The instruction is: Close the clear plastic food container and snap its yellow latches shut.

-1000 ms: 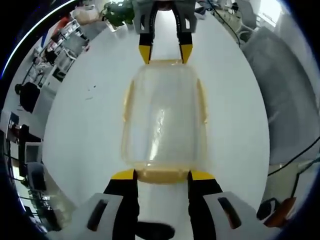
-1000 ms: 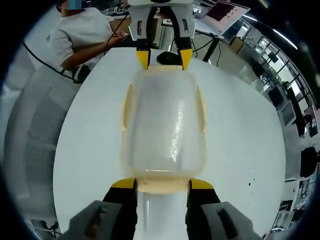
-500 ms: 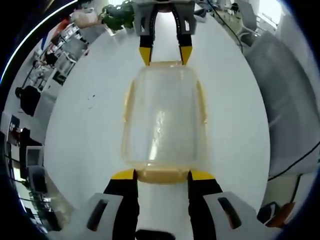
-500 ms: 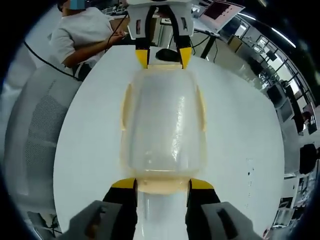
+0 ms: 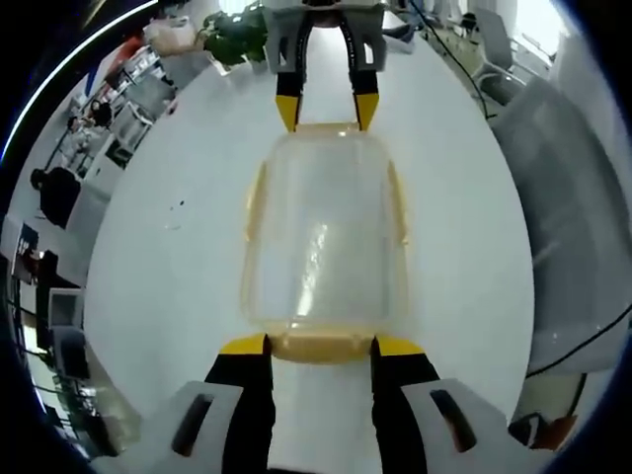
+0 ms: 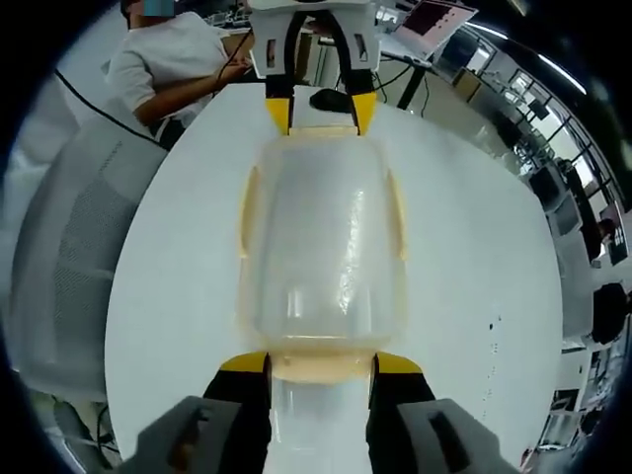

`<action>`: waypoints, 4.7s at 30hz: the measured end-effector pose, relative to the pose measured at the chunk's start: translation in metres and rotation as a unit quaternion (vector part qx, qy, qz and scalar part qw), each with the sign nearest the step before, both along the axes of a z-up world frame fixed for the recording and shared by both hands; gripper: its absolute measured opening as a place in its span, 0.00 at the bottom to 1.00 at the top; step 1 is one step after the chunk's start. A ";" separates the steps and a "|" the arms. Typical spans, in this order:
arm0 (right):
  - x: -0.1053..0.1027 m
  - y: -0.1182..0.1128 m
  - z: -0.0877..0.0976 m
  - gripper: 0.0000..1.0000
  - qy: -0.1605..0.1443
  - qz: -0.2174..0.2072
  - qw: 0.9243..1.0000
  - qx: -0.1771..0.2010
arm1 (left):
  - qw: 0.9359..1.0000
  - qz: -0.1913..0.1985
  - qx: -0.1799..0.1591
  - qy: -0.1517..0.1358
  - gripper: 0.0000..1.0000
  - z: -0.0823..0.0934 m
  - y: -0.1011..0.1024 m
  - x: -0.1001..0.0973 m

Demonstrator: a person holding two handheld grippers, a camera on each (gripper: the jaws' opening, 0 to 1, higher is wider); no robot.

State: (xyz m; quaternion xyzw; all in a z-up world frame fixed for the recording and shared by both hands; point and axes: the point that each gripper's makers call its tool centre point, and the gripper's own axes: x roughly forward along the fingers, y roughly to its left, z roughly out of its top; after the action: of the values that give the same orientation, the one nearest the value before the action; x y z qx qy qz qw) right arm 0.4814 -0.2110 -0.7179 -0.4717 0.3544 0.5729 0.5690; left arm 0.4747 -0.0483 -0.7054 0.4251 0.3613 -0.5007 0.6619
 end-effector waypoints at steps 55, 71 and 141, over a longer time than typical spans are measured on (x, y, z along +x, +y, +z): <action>0.023 -0.099 -0.015 0.35 0.020 0.001 1.000 -0.015 | 1.000 -0.001 -0.019 0.020 0.36 -0.010 -0.099 0.018; 0.030 -0.097 -0.023 0.35 0.037 0.011 0.999 -0.019 | 0.999 0.013 -0.015 0.035 0.36 -0.021 -0.097 0.022; 0.034 -0.074 -0.001 0.47 0.151 -0.424 0.866 0.220 | 0.863 0.436 -0.220 0.129 0.34 -0.018 -0.094 0.030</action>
State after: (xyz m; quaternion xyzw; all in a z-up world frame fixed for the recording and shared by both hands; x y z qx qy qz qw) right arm 0.5156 -0.2845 -0.7186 -0.0463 0.4667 0.4041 0.7853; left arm 0.5043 -0.1426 -0.7232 -0.0015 0.4723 -0.2777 0.8366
